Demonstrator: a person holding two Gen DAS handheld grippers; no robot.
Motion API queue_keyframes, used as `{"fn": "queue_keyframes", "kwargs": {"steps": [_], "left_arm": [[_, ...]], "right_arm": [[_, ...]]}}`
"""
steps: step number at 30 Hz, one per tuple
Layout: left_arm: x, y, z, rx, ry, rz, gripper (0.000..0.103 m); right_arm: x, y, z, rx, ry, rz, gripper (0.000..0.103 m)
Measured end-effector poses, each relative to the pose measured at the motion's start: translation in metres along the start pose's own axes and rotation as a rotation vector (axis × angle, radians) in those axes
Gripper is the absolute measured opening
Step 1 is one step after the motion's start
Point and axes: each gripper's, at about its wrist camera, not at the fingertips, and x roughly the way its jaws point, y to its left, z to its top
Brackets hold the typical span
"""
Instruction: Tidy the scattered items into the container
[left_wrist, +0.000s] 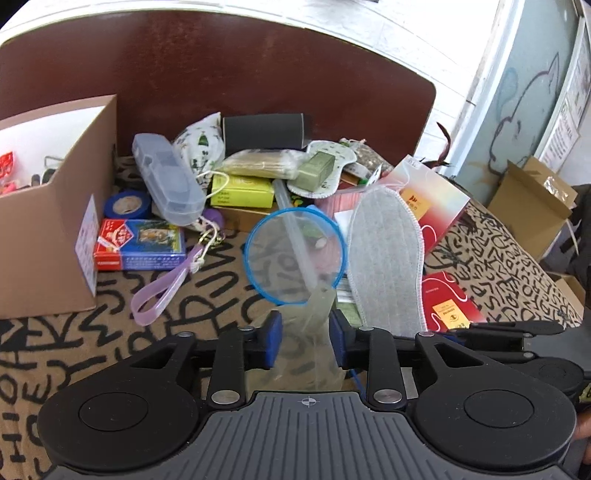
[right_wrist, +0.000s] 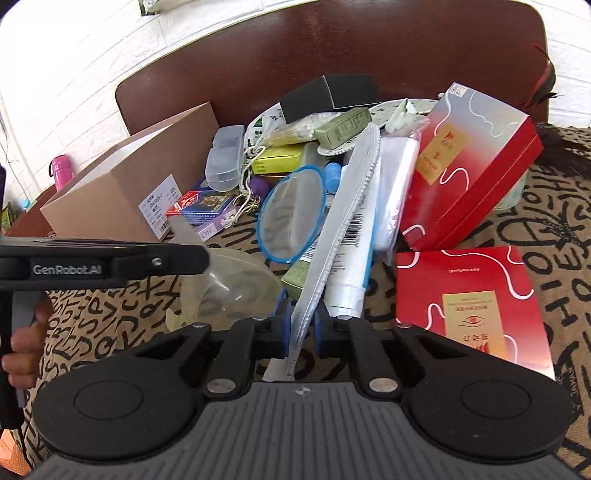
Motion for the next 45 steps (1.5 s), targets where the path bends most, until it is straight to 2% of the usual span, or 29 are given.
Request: {"fn": "queue_keyframes", "kwargs": {"steps": [3,4,5,8,11,13,15,16,17,19,22,24,25,27,31,35,43,45], "left_arm": [[0.004,-0.007,0.004,0.037,0.001,0.007,0.045],[0.005,-0.008,0.005,0.051,0.001,0.016,0.030],[0.005,-0.010,0.006,0.066,0.000,0.025,0.025],[0.003,-0.009,0.005,0.072,0.006,0.034,0.018],[0.002,-0.008,0.005,0.072,0.000,0.032,0.019],[0.003,-0.010,0.006,0.073,-0.006,0.027,0.041],[0.004,-0.013,0.007,0.080,-0.010,0.023,0.041],[0.005,-0.014,0.007,0.086,-0.004,0.016,0.031],[0.006,-0.016,0.007,0.096,-0.002,0.020,0.017],[0.006,-0.020,0.007,0.130,0.000,0.034,0.015],[0.007,-0.018,0.007,0.123,-0.002,0.034,0.017],[0.011,-0.015,0.005,0.108,0.003,0.031,0.033],[0.013,-0.014,0.004,0.105,0.003,0.041,0.033],[0.015,-0.013,0.003,0.112,0.000,0.049,0.022],[0.010,-0.012,0.002,0.118,-0.006,0.043,0.013],[0.002,-0.012,-0.002,0.104,-0.010,0.033,0.012],[-0.028,-0.004,-0.011,0.014,-0.021,-0.013,0.011],[-0.037,-0.002,-0.012,0.000,-0.032,-0.021,0.011]], "right_arm": [[0.001,0.000,0.001,0.008,-0.002,-0.005,0.014],[0.002,0.000,0.002,0.010,-0.002,-0.009,0.014],[0.002,-0.001,0.002,0.013,-0.003,-0.012,0.014],[0.004,-0.002,0.003,0.023,-0.002,-0.018,0.016],[0.007,-0.003,0.004,0.027,0.003,-0.025,0.017],[0.008,-0.001,0.006,0.023,0.001,-0.026,0.017],[0.009,0.000,0.008,0.018,-0.004,-0.024,0.017],[0.009,0.001,0.009,0.015,-0.006,-0.022,0.017],[0.008,0.002,0.009,0.012,-0.008,-0.021,0.017],[0.009,0.003,0.010,0.006,-0.009,-0.022,0.017],[0.010,0.003,0.011,0.009,-0.008,-0.027,0.017],[0.013,0.002,0.012,0.014,-0.003,-0.035,0.017],[0.014,0.002,0.012,0.016,0.000,-0.033,0.017],[0.019,0.001,0.011,0.022,0.013,-0.029,0.011],[0.020,-0.001,0.007,0.044,0.025,-0.023,0.007],[0.011,0.003,0.006,0.042,0.010,-0.013,0.005],[-0.025,0.018,0.007,0.013,-0.060,-0.002,0.005],[-0.033,0.024,0.009,0.013,-0.073,0.036,0.005]]}}
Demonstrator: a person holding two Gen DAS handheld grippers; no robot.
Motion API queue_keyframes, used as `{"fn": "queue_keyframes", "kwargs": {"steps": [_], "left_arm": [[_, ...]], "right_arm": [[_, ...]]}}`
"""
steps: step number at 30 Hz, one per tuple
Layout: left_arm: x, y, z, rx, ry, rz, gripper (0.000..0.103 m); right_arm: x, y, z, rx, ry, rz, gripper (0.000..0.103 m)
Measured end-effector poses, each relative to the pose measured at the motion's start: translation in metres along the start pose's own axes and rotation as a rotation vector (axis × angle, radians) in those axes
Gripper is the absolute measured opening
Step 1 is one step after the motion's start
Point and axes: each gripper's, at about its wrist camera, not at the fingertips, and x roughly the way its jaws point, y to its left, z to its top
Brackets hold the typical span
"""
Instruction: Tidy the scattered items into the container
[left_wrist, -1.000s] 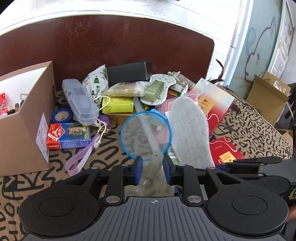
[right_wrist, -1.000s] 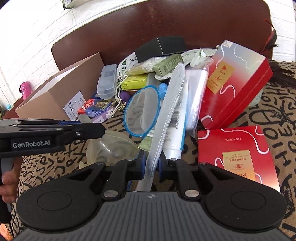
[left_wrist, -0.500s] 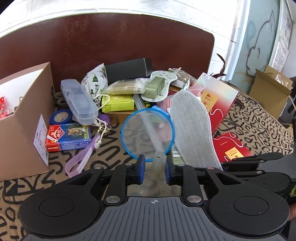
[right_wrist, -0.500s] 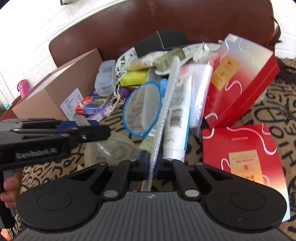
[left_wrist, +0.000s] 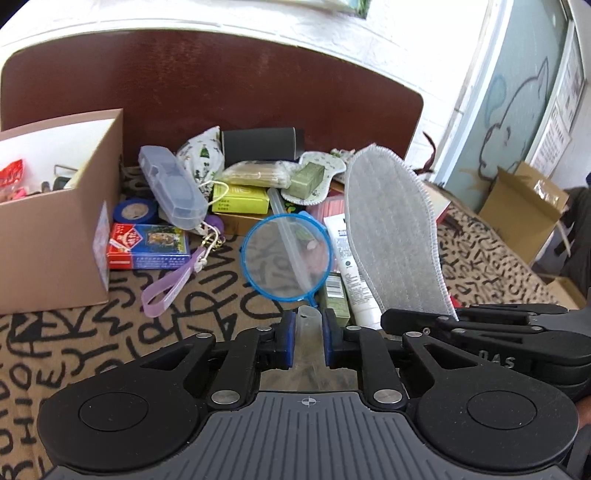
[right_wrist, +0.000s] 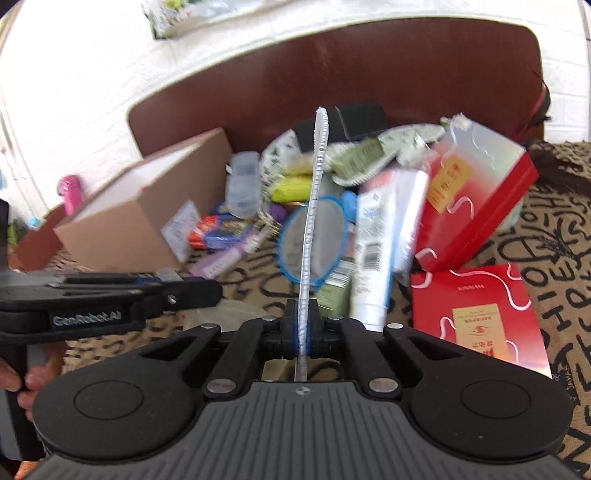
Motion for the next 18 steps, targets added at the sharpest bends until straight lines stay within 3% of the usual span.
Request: {"fn": "queue_keyframes", "kwargs": {"steps": [6,14,18], "left_arm": [[-0.034,0.007,0.009,-0.014,-0.080,0.011,0.011],[-0.088,0.040,0.035,-0.032,-0.199,0.097,0.011],[-0.115,0.054,0.061,-0.010,-0.278,0.176,0.011]], "right_arm": [[0.000,0.033,0.014,-0.036,0.003,0.143,0.005],[0.007,0.092,0.057,-0.185,-0.052,0.259,0.005],[0.019,0.127,0.092,-0.253,-0.085,0.313,0.005]]}}
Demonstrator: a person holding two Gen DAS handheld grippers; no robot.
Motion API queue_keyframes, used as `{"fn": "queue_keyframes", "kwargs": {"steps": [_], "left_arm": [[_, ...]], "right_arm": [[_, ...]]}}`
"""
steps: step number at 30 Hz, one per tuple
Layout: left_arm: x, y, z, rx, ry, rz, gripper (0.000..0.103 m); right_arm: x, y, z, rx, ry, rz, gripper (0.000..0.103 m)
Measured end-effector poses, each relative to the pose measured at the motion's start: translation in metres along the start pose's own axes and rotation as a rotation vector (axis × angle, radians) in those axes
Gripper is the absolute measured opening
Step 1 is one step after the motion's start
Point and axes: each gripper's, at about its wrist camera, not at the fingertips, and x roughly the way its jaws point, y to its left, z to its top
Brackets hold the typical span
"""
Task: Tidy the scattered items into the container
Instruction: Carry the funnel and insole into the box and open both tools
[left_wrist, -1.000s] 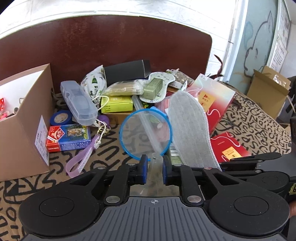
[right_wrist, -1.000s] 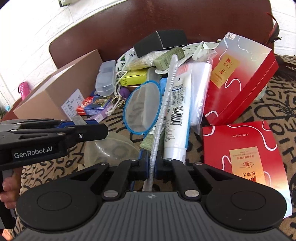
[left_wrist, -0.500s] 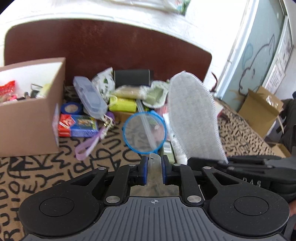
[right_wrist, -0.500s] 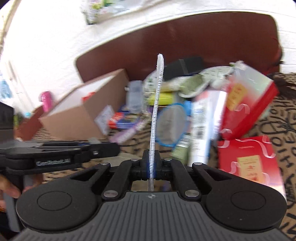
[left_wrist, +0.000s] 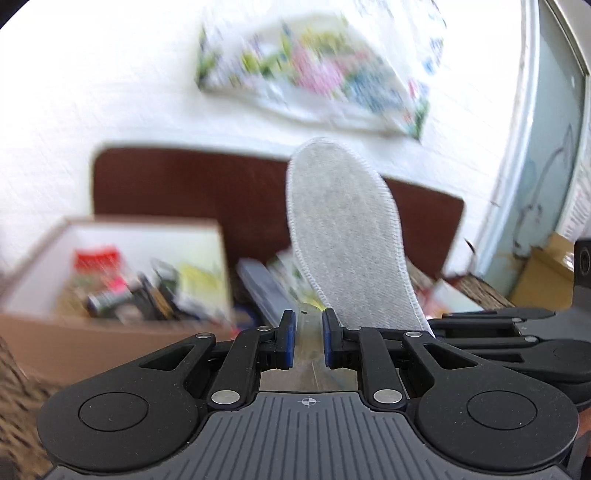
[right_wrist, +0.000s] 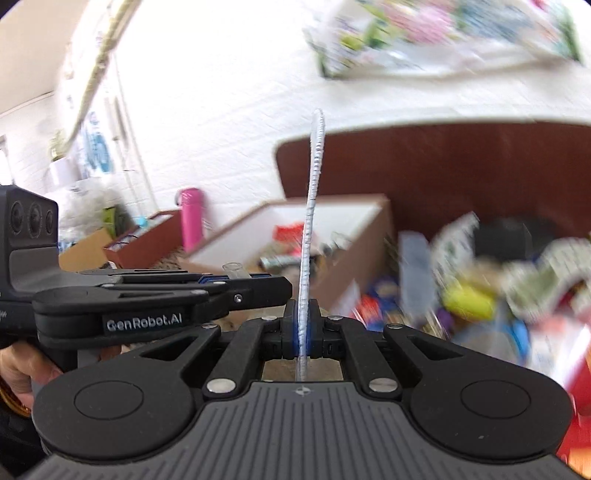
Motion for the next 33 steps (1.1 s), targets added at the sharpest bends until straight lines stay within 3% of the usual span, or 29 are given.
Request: {"fn": "queue_keyframes", "kwargs": {"steps": [5,9,14,19,33], "left_arm": [[-0.011,0.026,0.048,0.032,-0.095,0.099,0.011],[-0.004,0.050,0.078,0.055,-0.109,0.208,0.011],[0.013,0.087,0.098,-0.012,-0.113,0.256,0.010],[0.037,0.123,0.093,-0.057,-0.084,0.314,0.010],[0.105,0.201,0.044,-0.169,0.093,0.322,0.011]], "right_arm": [[0.028,0.025,0.060,-0.083,-0.057,0.030,0.005],[0.057,0.037,0.103,-0.104,-0.065,0.031,0.005],[0.105,0.045,0.130,-0.110,-0.026,0.024,0.005],[0.148,0.046,0.124,-0.115,0.044,0.011,0.005],[0.243,0.004,0.071,-0.014,0.315,-0.025,0.005]]}}
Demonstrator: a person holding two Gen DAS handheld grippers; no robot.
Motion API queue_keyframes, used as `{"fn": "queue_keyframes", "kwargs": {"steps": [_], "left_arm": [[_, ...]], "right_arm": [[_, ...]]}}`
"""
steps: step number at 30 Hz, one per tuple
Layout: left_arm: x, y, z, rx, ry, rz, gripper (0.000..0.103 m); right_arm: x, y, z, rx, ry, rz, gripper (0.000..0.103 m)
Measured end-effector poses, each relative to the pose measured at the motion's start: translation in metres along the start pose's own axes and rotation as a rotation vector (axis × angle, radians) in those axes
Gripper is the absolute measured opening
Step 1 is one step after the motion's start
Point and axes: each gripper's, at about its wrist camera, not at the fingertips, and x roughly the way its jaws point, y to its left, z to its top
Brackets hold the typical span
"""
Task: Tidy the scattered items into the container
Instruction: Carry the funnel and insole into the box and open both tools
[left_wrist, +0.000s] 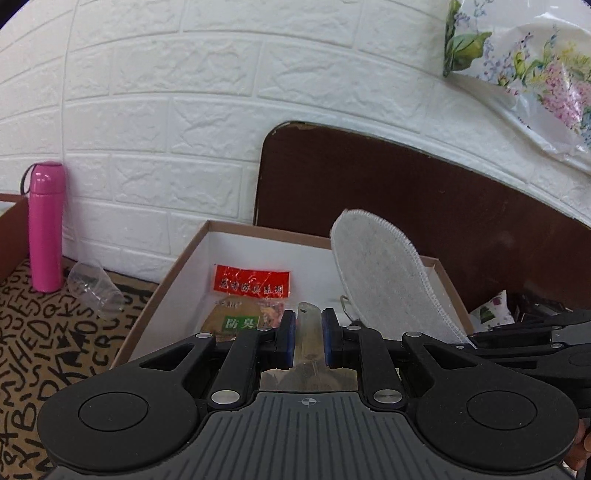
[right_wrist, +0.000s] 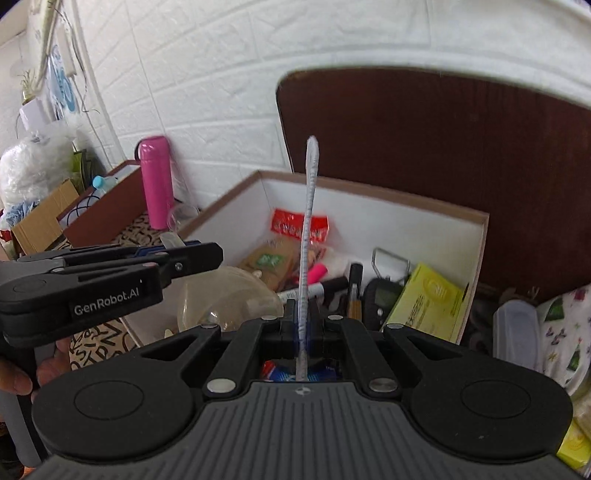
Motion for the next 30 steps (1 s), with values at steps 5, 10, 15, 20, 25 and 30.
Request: {"fn": "queue_keyframes", "kwargs": {"steps": [5,10,15,20,25,30], "left_arm": [[0.011,0.008,0.000,-0.007,0.029,0.004,0.011],[0.017,0.011,0.001,-0.010,0.040,0.009,0.014],[0.015,0.012,0.001,-0.008,0.020,0.041,0.079],[0.003,0.006,0.003,0.042,-0.043,0.096,0.091],[0.001,0.006,0.002,0.037,-0.037,0.094,0.091],[-0.001,0.003,-0.002,0.060,-0.029,0.103,0.094]], "right_arm": [[0.016,-0.003,-0.002,0.011,0.036,0.008,0.005],[0.025,-0.006,-0.001,0.021,0.046,0.002,0.005],[0.025,-0.007,-0.002,-0.025,0.010,-0.086,0.061],[0.011,-0.006,-0.005,-0.077,-0.053,-0.159,0.073],[0.005,-0.008,-0.009,-0.068,-0.052,-0.137,0.078],[0.003,-0.008,-0.012,-0.057,-0.047,-0.128,0.091]]}}
